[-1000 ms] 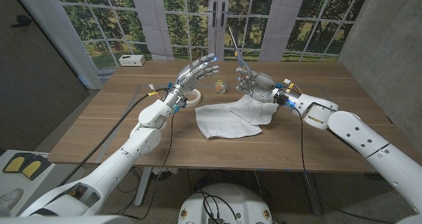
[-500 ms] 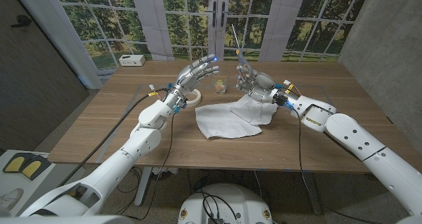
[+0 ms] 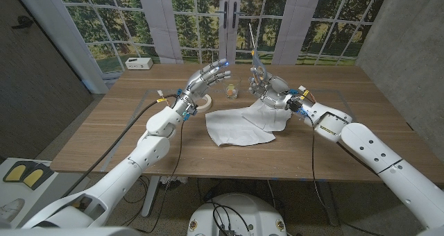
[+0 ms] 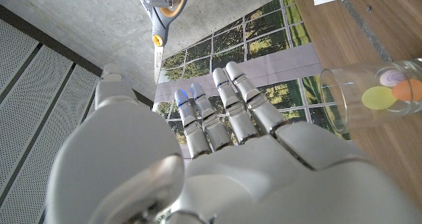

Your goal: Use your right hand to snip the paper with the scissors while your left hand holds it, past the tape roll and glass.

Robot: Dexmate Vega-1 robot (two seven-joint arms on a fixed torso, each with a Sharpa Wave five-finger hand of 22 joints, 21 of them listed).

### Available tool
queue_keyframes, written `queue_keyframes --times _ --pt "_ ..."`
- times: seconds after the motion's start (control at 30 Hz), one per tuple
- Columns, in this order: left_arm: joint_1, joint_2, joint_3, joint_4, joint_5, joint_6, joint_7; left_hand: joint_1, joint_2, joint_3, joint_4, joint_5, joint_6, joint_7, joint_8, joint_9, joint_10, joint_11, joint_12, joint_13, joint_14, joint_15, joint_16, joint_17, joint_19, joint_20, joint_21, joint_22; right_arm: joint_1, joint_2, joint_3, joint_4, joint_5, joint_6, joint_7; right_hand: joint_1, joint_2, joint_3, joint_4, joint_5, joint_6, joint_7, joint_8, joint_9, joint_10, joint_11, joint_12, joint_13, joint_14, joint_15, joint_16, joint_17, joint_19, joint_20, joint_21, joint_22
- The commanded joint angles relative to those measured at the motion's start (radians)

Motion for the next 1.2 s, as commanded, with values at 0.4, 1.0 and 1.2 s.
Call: queue_keyframes --times 0.4,1.0,1.2 --pt "0.015 0.014 -0.001 -0.028 -0.001 0.013 0.009 0.001 0.013 -0.011 0.001 0.005 0.018 0.001 0.006 0.003 0.011 0.002 0.006 0.002 0.012 -0.155 0.004 0.002 0.000 -0.012 0.000 0.005 -0.035 0.098 -0.010 0.020 0.045 0.060 0.044 0.007 0.047 -0.013 0.007 0.017 0.002 -0.008 -0.023 -0.002 0.210 -0.223 0.010 0.007 0.018 -0.134 0.007 -0.026 0.002 -0.150 0.020 -0.040" --pt "0.024 0.023 -0.002 -0.043 0.000 0.023 0.019 0.003 0.017 -0.014 0.002 0.007 0.024 0.000 0.004 0.002 0.012 0.002 0.006 0.002 0.014 -0.155 0.004 0.002 0.000 -0.011 0.000 0.005 -0.036 0.133 -0.014 0.036 0.061 0.074 0.061 0.007 0.048 -0.017 0.005 0.015 -0.009 -0.007 -0.038 0.006 0.200 -0.230 0.003 -0.005 0.008 -0.135 0.000 -0.046 -0.016 -0.147 0.011 -0.060" --pt "0.026 0.025 -0.003 -0.045 0.001 0.027 0.023 0.003 0.019 -0.015 0.003 0.008 0.027 0.000 0.004 0.002 0.012 0.002 0.006 0.001 0.015 -0.155 0.004 0.002 0.001 -0.011 0.000 0.005 -0.024 0.134 -0.017 0.055 0.042 0.083 0.101 -0.004 0.008 -0.042 -0.002 0.018 -0.039 -0.004 -0.053 0.002 0.196 -0.231 0.004 -0.007 0.004 -0.135 0.001 -0.049 -0.011 -0.144 -0.003 -0.065"
